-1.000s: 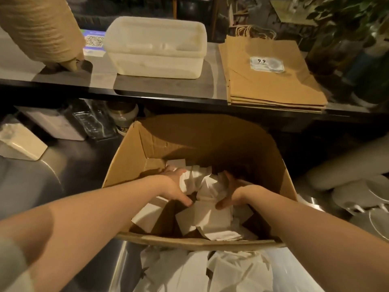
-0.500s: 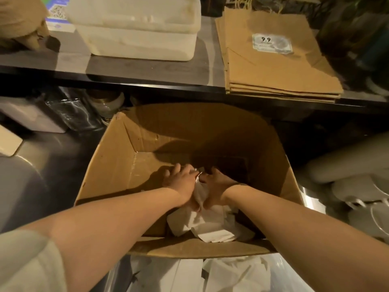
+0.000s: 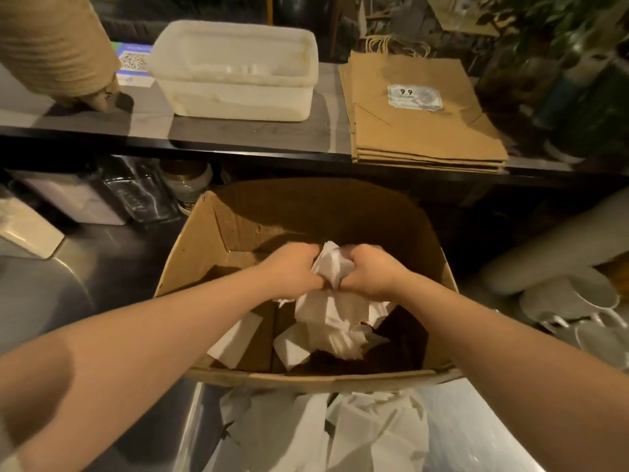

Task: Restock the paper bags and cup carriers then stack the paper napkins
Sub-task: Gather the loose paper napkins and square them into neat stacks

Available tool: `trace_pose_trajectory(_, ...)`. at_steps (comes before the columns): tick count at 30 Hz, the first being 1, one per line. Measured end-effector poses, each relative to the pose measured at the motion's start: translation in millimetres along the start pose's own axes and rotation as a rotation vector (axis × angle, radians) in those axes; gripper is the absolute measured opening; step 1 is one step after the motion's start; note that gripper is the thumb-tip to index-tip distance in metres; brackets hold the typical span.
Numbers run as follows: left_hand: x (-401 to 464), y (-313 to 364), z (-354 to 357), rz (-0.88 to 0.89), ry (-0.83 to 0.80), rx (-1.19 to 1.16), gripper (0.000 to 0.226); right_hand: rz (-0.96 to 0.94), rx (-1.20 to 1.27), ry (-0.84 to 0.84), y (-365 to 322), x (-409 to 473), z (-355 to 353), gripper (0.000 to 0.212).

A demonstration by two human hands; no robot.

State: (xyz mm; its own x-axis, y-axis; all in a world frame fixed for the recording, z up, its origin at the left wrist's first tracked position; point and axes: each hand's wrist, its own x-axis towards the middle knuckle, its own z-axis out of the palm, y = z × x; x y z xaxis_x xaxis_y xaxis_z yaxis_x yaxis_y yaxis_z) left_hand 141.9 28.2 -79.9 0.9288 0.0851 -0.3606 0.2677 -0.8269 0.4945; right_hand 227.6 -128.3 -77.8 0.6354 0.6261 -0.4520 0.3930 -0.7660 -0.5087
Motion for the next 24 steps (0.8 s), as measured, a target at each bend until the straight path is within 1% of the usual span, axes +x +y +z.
trace_pose_trajectory(1, -9, 6, -13, 0.015, 0.054, -0.041, 0.02, -0.019, 0.038, 0.04, -8, -10, -10, 0.033)
trace_pose_trajectory(2, -18, 13, -24, 0.03, 0.097, -0.088, 0.018, -0.042, 0.089, 0.078, -16, -20, -20, 0.029)
trace_pose_trajectory(4, -39, 28, -44, 0.056, 0.158, -0.17, 0.015, -0.087, 0.19, 0.148, -34, -46, -38, 0.03)
trace_pose_trajectory(6, -62, 42, -59, 0.072, 0.209, -0.244, 0.025, -0.13, 0.288, 0.191, -50, -76, -51, 0.029)
trace_pose_trajectory(8, -90, 54, -70, 0.074, 0.26, -0.309, 0.034, -0.173, 0.4, 0.201, -63, -104, -56, 0.031)
trace_pose_trajectory(11, -136, 66, -71, 0.081, 0.276, -0.415, 0.036, -0.186, 0.468, 0.199, -77, -144, -51, 0.037)
trace_pose_trajectory(14, -178, 67, -53, 0.089, 0.277, -0.469, 0.032, -0.239, 0.444, 0.143, -79, -178, -34, 0.031)
trace_pose_trajectory(18, -221, 57, -5, 0.104, 0.269, -0.552, 0.035, -0.331, 0.403, -0.018, -68, -212, -6, 0.024)
trace_pose_trajectory(21, -244, 43, 46, 0.081, 0.277, -0.594, 0.037, -0.348, 0.217, -0.085, -51, -218, 25, 0.026)
trace_pose_trajectory(24, -249, 23, 96, 0.042, 0.226, -0.573, 0.036, -0.351, 0.066, -0.12, -27, -212, 66, 0.029)
